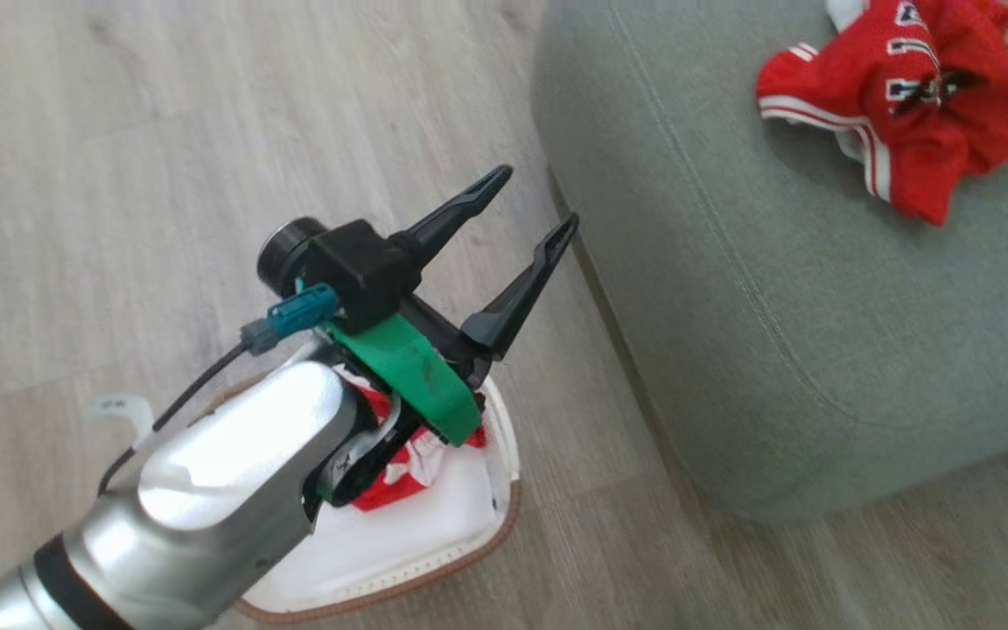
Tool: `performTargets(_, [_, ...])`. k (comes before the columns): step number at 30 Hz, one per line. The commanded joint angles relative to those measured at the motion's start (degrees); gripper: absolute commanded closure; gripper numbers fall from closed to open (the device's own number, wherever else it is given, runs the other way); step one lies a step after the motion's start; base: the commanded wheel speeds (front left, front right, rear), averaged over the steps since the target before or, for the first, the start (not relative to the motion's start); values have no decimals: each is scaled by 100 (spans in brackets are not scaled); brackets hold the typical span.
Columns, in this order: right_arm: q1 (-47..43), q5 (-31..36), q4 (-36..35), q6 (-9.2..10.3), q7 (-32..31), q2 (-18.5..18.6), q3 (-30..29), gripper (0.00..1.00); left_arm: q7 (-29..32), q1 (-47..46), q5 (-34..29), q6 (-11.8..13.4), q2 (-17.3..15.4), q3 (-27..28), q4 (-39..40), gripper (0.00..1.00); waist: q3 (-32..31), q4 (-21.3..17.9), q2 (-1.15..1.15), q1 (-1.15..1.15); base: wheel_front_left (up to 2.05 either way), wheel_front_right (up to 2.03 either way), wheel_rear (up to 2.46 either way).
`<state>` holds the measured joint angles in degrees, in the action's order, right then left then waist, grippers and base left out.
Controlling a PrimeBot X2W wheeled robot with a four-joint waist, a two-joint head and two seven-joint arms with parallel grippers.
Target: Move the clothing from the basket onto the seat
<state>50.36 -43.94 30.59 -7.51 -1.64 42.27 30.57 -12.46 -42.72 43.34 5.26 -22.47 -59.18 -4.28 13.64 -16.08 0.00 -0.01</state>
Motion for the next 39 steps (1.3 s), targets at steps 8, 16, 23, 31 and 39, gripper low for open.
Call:
performTargets(8, [-1142, 146, -922, 2, 466, 103, -1079, 0, -163, 288, 155, 250, -181, 514, 59, 0, -597, 688, 0, 1, 0, 0, 0])
performTargets(16, [-2529, 960, -2058, 2, 552, -728, -2307, 0, -234, 876, 258, 551, -462, 972, 82, 0, -1000, 1117, 0, 1, 0, 0, 0])
performTargets(23, [-3685, 1467, -2945, 2, 573, -1774, -3069, 0, -251, 1464, 230, 840, -658, 1646, 224, 0, -1192, 1375, 0, 1, 0, 0, 0])
performTargets(31, [-4527, 1901, -3359, 2, 872, -2571, -3097, 0, -252, 2520, -49, 1140, -654, 2780, 450, 0, -1355, 1477, 0, 1, 0, 0, 0])
performTargets(39, [-4889, 2175, -3405, 2, 1180, -2979, -2948, 0, -253, 3431, -667, 1119, -498, 3717, 651, 0, -1400, 1553, 0, 1, 0, 0, 0])
